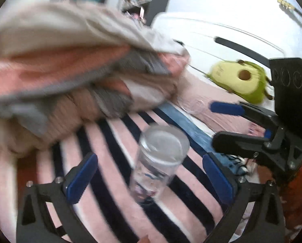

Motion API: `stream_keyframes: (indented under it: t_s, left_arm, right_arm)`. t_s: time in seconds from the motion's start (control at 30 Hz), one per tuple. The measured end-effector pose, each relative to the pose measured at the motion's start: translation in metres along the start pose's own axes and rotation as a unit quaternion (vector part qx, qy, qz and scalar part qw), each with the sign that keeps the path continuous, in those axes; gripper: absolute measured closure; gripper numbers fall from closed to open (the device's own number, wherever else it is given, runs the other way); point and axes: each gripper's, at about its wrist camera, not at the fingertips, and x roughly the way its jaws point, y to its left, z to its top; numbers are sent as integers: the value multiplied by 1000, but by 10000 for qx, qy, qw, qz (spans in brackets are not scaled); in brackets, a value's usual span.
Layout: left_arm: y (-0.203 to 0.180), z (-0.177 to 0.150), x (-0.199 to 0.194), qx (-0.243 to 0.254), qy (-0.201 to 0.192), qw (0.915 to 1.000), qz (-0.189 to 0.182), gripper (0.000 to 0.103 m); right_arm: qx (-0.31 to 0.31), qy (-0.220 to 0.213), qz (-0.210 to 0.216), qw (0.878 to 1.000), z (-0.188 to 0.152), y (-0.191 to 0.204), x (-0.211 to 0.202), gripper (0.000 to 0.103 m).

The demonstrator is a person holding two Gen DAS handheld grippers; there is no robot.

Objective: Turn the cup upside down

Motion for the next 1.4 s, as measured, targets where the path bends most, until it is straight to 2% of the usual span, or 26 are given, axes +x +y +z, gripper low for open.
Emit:
stream_keyframes:
  t_s: [0.03,0.13,0.27,0.4,0.57,0.97,1.4]
  left_arm:
    - [-3,3,-10,-27,-97,9997,242,1]
    - [-5,12,-34,-273,-236,9968,712,1]
    - [2,18,-59,-671,-325,9914,1071,0]
    - [10,20,-69,-982,-224,9833,1515,0]
    - [13,20,-73,-1032,-115,9773,1848,0]
    - [13,18,-71,-1038,-44,9759,1920,0]
    - [13,17,-73,-1011,-5,9748,1990,0]
  right_arm:
    - [86,-62,-8,9999,2,-3,-7,1]
    - [218,-281,-112,9993,5,-10,-24,0]
    - [244,-401,-289,9985,7,-16,-40,0]
    - [227,-376,-383,9983,9,-18,-43,0]
    - [186,-206,-339,9990,9,-17,-41,0]
    - [127,-65,-395,9991,6,-14,-37,0]
    - [185,-100,-415,9989,6,-15,-39,0]
